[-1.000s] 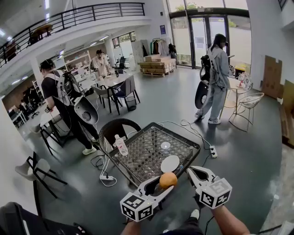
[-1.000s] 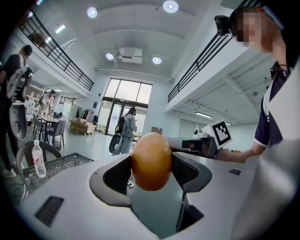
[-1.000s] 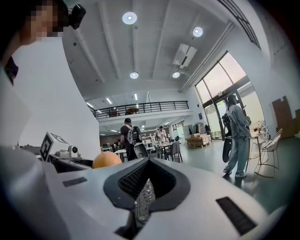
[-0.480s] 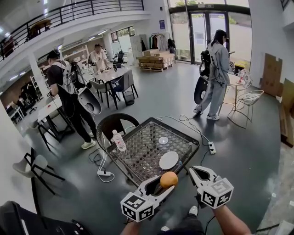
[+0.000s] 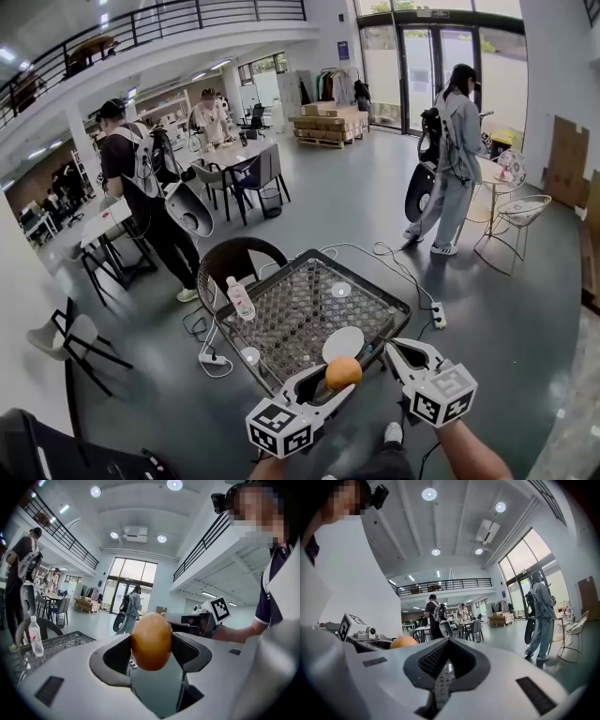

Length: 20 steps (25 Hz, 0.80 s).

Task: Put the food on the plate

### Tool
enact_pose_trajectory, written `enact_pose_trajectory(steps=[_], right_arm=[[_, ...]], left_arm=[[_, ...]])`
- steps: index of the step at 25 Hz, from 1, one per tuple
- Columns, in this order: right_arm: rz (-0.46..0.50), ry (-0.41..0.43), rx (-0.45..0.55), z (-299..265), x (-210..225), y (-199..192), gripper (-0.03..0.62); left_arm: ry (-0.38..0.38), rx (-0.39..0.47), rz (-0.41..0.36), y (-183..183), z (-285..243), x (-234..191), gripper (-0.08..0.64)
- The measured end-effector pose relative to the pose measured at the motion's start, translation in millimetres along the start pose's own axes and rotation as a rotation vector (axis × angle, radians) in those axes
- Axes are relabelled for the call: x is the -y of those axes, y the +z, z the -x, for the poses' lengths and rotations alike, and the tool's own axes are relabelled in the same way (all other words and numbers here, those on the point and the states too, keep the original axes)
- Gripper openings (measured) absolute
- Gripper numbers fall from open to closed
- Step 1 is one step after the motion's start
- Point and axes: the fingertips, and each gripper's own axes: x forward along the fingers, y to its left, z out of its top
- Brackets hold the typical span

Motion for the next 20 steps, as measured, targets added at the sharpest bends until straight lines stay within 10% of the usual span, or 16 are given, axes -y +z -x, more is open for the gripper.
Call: enact_pose_trajectory(steps=[20], right_arm=[[-0.068,0.24,-0.02,-104.7,160.6,21.5,0.003]], left_arm=[[0.274,0.013,0.046,36.2,-151.8,-80.2,0.279]])
